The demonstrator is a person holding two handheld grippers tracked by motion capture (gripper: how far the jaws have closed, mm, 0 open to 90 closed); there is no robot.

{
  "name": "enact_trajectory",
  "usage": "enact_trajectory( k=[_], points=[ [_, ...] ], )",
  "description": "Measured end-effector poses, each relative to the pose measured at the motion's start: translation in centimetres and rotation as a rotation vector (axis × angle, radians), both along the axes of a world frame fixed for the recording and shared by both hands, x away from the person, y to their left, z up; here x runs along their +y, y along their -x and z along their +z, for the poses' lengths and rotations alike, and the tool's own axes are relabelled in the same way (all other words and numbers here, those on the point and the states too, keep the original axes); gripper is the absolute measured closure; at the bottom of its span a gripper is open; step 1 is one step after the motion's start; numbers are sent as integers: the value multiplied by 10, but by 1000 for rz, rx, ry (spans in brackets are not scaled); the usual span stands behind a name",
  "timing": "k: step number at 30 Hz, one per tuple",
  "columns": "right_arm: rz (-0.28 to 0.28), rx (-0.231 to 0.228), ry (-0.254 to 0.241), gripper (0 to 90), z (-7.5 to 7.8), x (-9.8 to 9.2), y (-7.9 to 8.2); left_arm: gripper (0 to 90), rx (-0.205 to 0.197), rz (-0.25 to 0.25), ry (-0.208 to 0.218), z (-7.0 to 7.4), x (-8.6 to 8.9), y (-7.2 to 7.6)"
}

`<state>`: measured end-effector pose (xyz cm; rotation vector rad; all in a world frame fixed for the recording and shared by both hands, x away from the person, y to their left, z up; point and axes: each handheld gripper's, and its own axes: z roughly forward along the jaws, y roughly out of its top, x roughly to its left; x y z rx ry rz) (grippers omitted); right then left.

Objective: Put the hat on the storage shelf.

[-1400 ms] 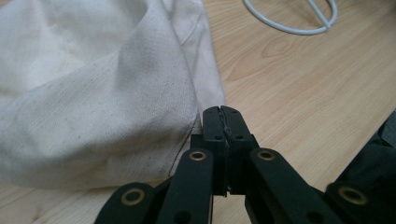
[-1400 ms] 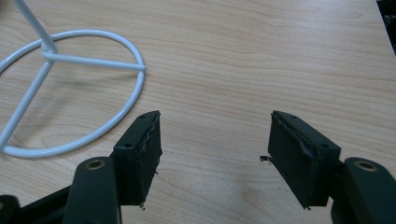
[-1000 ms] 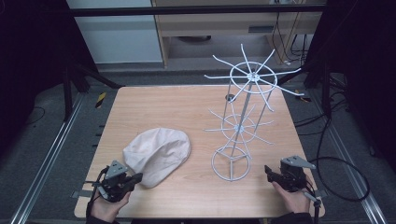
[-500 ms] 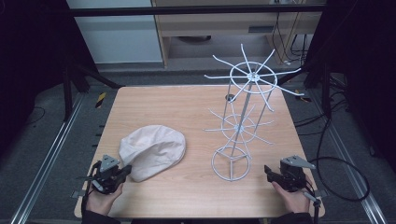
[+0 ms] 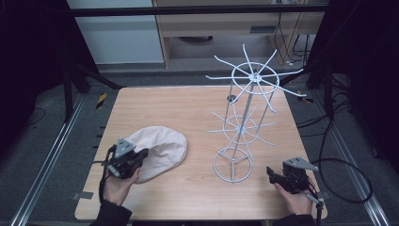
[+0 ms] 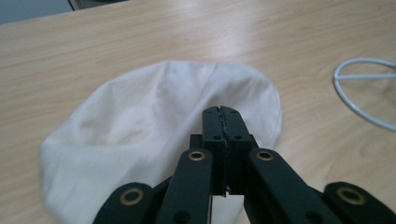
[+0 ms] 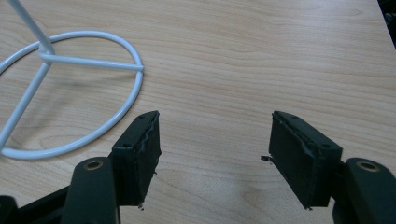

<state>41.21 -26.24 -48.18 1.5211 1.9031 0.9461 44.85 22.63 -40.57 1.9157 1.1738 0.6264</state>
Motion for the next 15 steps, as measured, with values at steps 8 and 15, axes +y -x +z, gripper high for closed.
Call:
enact_trajectory(
  k=[8, 15],
  points=[
    [3, 2, -13, 339, -1, -2, -1, 897, 37, 70, 25, -11, -34, -58],
    [5, 2, -17, 339, -1, -4, -2, 897, 126, 84, 7, -30, -48, -82]
  ],
)
